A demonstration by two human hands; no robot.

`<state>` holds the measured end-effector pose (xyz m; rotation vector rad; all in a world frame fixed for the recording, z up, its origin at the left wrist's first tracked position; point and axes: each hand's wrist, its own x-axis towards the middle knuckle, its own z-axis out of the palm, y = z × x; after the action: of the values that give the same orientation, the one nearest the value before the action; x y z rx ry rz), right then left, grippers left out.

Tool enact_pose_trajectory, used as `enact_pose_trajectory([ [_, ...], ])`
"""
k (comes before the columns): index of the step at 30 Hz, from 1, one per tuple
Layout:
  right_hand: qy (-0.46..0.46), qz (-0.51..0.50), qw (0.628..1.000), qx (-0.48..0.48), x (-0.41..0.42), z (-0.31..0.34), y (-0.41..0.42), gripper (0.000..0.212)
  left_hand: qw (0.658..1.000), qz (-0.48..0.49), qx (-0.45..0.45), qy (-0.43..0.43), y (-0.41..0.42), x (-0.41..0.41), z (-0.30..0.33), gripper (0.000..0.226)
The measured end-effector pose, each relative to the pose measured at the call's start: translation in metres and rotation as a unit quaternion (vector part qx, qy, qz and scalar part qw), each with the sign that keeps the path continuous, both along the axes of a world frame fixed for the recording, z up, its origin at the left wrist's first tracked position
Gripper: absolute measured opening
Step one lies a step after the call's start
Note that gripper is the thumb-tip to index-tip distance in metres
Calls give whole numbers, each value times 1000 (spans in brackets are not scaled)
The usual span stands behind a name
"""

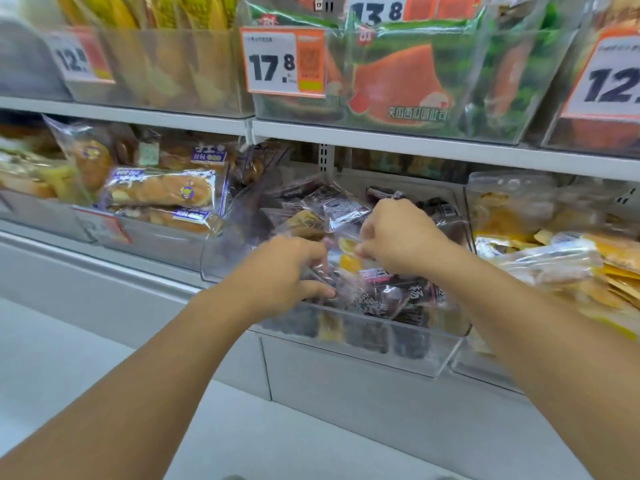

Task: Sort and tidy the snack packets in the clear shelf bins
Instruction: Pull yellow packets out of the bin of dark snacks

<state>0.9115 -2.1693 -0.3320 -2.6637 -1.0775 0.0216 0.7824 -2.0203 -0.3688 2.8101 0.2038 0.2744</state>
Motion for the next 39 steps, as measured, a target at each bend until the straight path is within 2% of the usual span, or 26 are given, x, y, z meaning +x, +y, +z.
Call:
enact_pose_trajectory([
  [4, -107, 62, 977, 172, -8, 19, -2, 30, 998, 56, 8, 24, 20, -5, 14, 33],
  [6, -98, 116, 951, 271, -11, 29, -2, 25, 998, 41, -27, 27, 29, -14, 19, 40],
  [8, -77, 160, 928, 328, -14, 29, 4, 22, 989, 50, -125, -55, 32, -24, 22, 62],
  [10, -12, 197, 916, 349, -23, 19, 16, 18, 951, 80, -234, -185, 34, -26, 23, 83],
  [11, 23, 216, 912, 348, -25, 13, 21, 15, 939, 74, -252, -221, 34, -24, 23, 88],
  [12, 65, 231, 908, 343, -28, 10, 25, 13, 940, 52, -245, -233, 35, -22, 21, 83],
  [13, 109, 236, 904, 339, -28, 7, 30, 15, 944, 29, -220, -244, 36, -20, 18, 67],
  [15, 169, 203, 904, 337, -27, 10, 38, 35, 944, 49, -152, -289, 40, -20, 11, 31],
  [16, 175, 168, 912, 331, -26, 12, 43, 50, 936, 78, -126, -320, 43, -22, 9, 26],
  [17, 144, 140, 930, 307, -21, 14, 50, 61, 924, 113, -112, -348, 48, -24, 6, 25],
  [18, 80, 134, 952, 264, -16, 14, 59, 62, 911, 148, -102, -370, 53, -26, 3, 23],
  [20, -44, 161, 979, 114, -8, 13, 79, 46, 895, 183, -96, -396, 58, -31, -1, 19],
  [22, -116, 148, 981, -50, -4, 13, 97, 30, 891, 191, -111, -396, 61, -34, -5, 20],
  [23, -147, 137, 974, -101, -4, 11, 103, 24, 892, 192, -117, -392, 61, -36, -6, 22],
  [26, -236, 128, 953, -138, -14, 12, 109, 37, 899, 187, -126, -375, 60, -39, -9, 37],
  [28, -254, 114, 955, -105, -13, 14, 105, 35, 900, 181, -126, -375, 59, -38, -9, 55],
  [30, -248, 106, 961, -57, -15, 20, 92, 23, 897, 190, -117, -381, 58, -36, -8, 70],
  [31, -248, 106, 962, -40, -18, 24, 82, 16, 893, 194, -115, -388, 57, -35, -7, 70],
  [33, -230, 101, 968, 12, -27, 32, 56, 17, 877, 205, -138, -412, 53, -32, -3, 61],
  [35, -183, 79, 971, 130, -37, 41, 24, 11, 843, 237, -209, -435, 49, -29, 3, 53],
  [37, -132, 38, 954, 265, -42, 48, -6, 10, 799, 258, -308, -448, 43, -27, 10, 48],
  [39, -11, -7, 928, 371, -44, 50, -29, 14, 765, 226, -427, -425, 29, -23, 19, 35],
])
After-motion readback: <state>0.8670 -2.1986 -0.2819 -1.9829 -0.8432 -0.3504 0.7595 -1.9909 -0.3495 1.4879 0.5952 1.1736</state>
